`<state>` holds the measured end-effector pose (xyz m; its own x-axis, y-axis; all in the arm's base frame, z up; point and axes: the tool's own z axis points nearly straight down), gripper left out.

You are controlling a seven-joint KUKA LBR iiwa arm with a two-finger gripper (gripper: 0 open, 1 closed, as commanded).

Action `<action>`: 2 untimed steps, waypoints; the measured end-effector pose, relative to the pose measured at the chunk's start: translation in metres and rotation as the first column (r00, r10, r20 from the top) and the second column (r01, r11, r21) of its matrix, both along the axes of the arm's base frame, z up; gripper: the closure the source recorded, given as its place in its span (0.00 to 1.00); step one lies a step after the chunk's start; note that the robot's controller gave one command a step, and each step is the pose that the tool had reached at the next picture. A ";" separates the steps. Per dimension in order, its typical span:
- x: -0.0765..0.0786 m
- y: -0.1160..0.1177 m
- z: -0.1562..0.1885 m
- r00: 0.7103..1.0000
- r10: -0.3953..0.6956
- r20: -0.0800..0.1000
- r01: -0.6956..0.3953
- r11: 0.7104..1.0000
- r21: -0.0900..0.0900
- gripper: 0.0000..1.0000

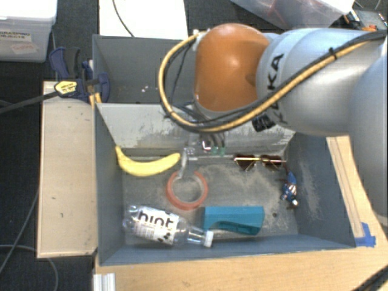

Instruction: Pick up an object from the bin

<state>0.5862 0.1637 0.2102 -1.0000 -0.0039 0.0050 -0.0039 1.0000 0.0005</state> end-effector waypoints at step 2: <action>0.008 0.053 -0.134 0.997 0.082 0.011 -0.082 0.997 0.002 0.00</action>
Offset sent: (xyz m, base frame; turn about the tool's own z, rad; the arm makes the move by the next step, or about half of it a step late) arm 0.0057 0.0537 -0.1402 -0.0865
